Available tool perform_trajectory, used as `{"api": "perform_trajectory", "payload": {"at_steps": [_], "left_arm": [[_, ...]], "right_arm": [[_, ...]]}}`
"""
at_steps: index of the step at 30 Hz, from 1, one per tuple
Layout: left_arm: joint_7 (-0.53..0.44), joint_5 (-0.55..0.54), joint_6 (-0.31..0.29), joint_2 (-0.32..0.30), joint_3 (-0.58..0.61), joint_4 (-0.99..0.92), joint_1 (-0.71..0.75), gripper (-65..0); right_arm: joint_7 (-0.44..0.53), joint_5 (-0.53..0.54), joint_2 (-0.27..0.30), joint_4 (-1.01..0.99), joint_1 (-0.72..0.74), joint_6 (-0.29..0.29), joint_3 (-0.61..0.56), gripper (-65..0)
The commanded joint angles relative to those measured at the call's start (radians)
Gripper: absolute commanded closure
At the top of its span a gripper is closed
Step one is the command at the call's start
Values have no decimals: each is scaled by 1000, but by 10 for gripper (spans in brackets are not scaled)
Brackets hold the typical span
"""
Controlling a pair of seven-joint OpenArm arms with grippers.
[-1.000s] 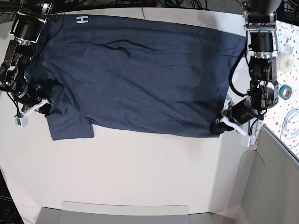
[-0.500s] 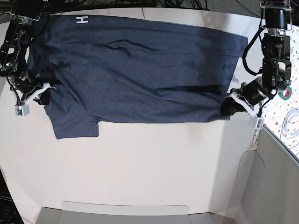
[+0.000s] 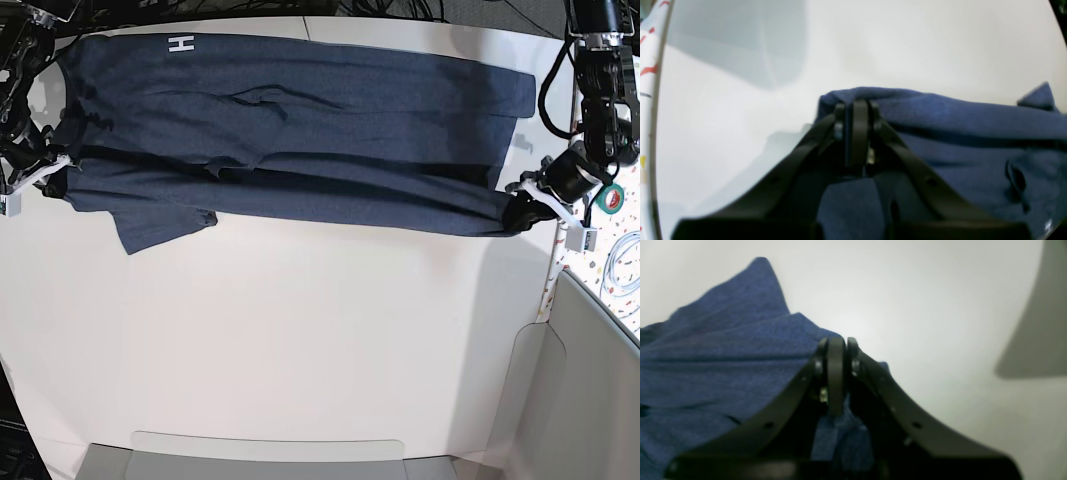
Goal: Layout the t-shirt on the table in an organized manner, then fold the t-shirt properly
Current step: 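Lift the side edge with both grippers and fold it over the shirt body, then release the folded edge with both grippers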
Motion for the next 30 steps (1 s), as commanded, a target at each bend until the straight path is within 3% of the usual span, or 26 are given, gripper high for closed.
{"api": "perform_trajectory", "payload": {"at_steps": [1, 18, 26, 30], "left_arm": [[-22, -7, -6, -18, -11, 44, 5, -8], [-32, -6, -6, -14, -62, 128, 243, -8], [-23, -6, -5, -12, -56, 121, 294, -8], [-23, -4, 0, -12, -54, 118, 311, -9]], "right_arm": [[21, 3, 19, 17, 6, 2, 12, 0], [21, 1, 2, 13, -114, 2, 14, 0], [21, -185, -15, 5, -112, 0, 6, 0], [21, -217, -36, 7, -112, 0, 8, 0]]}}
